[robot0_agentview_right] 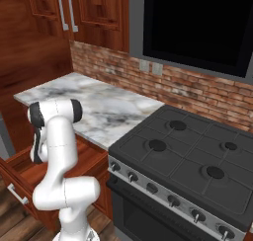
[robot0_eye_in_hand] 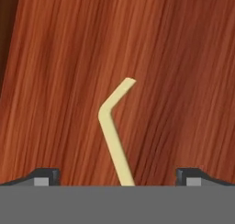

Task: Take a straw from the drawer in front and place it inside the glass cup on the dining counter.

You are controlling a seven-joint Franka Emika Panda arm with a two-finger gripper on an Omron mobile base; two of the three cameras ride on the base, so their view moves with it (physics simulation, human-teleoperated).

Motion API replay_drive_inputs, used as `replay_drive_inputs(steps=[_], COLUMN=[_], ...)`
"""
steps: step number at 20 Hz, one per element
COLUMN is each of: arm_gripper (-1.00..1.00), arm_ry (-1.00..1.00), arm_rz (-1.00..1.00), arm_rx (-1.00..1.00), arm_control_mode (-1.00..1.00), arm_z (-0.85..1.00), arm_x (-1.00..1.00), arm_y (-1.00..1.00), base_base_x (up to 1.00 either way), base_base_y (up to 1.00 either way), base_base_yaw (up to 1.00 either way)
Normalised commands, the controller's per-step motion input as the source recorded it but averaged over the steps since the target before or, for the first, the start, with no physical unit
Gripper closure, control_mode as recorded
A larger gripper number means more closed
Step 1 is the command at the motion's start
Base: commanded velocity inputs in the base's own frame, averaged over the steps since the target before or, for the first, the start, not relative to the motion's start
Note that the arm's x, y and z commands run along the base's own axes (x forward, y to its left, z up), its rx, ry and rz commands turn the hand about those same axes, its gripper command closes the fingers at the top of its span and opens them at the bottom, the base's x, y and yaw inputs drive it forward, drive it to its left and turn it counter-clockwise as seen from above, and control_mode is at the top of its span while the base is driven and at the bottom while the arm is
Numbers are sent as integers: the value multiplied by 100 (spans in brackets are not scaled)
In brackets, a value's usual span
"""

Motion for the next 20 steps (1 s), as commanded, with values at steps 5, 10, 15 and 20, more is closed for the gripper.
replay_drive_inputs(steps=[5, 10, 15, 20], arm_gripper=[-100, -100, 100, 100], arm_ry=[0, 0, 0, 0], arm_rz=[0, 0, 0, 0], arm_rx=[-1, -3, -4, -4], arm_control_mode=[-100, -100, -100, -100], arm_z=[-31, -36, -39, -37], arm_x=[0, 0, 0, -14], arm_y=[4, 0, 3, 6], base_base_x=[0, 0, 0, 0], base_base_y=[0, 0, 0, 0], base_base_yaw=[0, 0, 0, 0])
